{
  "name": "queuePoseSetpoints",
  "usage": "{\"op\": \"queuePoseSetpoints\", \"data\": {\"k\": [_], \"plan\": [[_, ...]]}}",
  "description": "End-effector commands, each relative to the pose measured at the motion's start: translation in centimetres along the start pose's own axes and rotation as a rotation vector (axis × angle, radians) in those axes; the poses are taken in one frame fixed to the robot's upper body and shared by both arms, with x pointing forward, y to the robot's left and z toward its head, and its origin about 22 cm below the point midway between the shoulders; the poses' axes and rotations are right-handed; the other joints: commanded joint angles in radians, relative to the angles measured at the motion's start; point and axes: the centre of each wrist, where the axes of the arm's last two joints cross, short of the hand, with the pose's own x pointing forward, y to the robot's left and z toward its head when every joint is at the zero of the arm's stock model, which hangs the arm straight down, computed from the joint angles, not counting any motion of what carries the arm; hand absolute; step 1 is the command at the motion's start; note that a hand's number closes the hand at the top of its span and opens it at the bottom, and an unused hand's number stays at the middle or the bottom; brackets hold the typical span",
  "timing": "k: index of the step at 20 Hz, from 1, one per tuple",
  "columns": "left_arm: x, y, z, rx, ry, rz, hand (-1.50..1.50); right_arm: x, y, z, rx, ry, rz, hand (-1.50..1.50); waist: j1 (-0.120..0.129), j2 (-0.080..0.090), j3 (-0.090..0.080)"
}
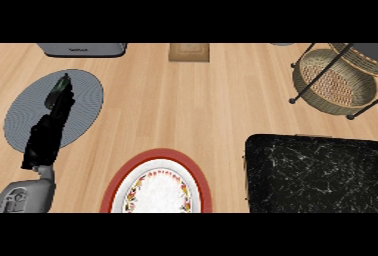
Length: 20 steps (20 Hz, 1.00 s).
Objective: Pick the squash from the tray and place it in the tiered basket
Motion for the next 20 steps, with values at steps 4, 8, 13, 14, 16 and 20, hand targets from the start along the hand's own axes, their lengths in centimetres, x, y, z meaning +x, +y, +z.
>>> {"op": "queuePoseSetpoints", "data": {"k": [4, 8, 13, 14, 16, 20], "plan": [[0.7, -0.2, 1.4, 0.021, 0.002, -0.020, 0.00, 1.2, -6.4, 0.0, -0.123, 0.023, -0.064, -1.50, -0.015, -0.004, 0.003], [-0.6, 1.9, -0.3, 0.022, 0.015, 0.008, 0.00, -3.6, -7.0, 0.5, -0.106, 0.161, -0.143, -1.50, -0.028, 0.000, 0.003], [-0.6, -0.3, 1.6, 0.044, 0.021, -0.012, 0.00, -7.5, -12.4, 2.4, -0.050, 0.189, -0.162, -1.50, -0.042, -0.007, 0.003], [-0.1, 1.6, 0.4, 0.062, 0.024, -0.012, 0.00, -7.5, -12.4, 3.6, -0.030, 0.182, -0.153, -1.50, -0.052, -0.009, 0.003], [-1.7, 1.3, 1.3, 0.046, 0.019, -0.014, 0.00, -10.9, -15.6, 4.1, -0.052, 0.166, -0.172, -1.50, -0.043, -0.003, 0.003], [-0.4, 1.2, 2.0, 0.046, 0.014, 0.006, 0.00, -14.8, -18.8, 7.1, -0.079, 0.145, -0.262, -1.50, -0.040, -0.005, 0.004]]}}
